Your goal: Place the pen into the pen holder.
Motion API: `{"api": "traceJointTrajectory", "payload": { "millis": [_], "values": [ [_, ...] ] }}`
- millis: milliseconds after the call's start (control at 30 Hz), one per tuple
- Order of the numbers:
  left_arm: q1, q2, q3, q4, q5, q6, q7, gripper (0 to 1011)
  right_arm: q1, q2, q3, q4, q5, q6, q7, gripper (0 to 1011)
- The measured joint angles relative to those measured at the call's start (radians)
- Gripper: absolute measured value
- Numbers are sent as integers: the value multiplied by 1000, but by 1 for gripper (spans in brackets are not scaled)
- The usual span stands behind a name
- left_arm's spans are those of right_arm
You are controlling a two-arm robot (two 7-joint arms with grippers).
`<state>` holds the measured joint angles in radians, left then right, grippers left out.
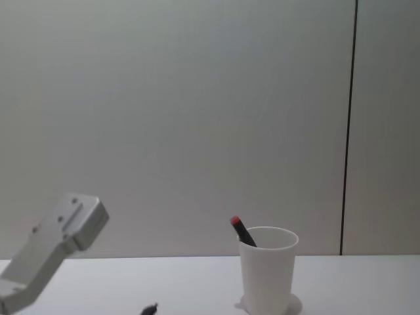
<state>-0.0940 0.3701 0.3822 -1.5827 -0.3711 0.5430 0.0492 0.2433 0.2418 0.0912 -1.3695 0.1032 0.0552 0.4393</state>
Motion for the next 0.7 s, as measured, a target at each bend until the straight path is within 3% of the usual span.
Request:
{"api": "traceJointTrajectory", "payload": {
  "millis": [433,700],
  "values": [
    [8,23,-12,-77,82,-31,17,127,0,0,0,0,0,0,0,1002],
    [11,38,-17,-114,147,-98,5,127,0,0,0,0,0,0,0,1002]
  ]
}}
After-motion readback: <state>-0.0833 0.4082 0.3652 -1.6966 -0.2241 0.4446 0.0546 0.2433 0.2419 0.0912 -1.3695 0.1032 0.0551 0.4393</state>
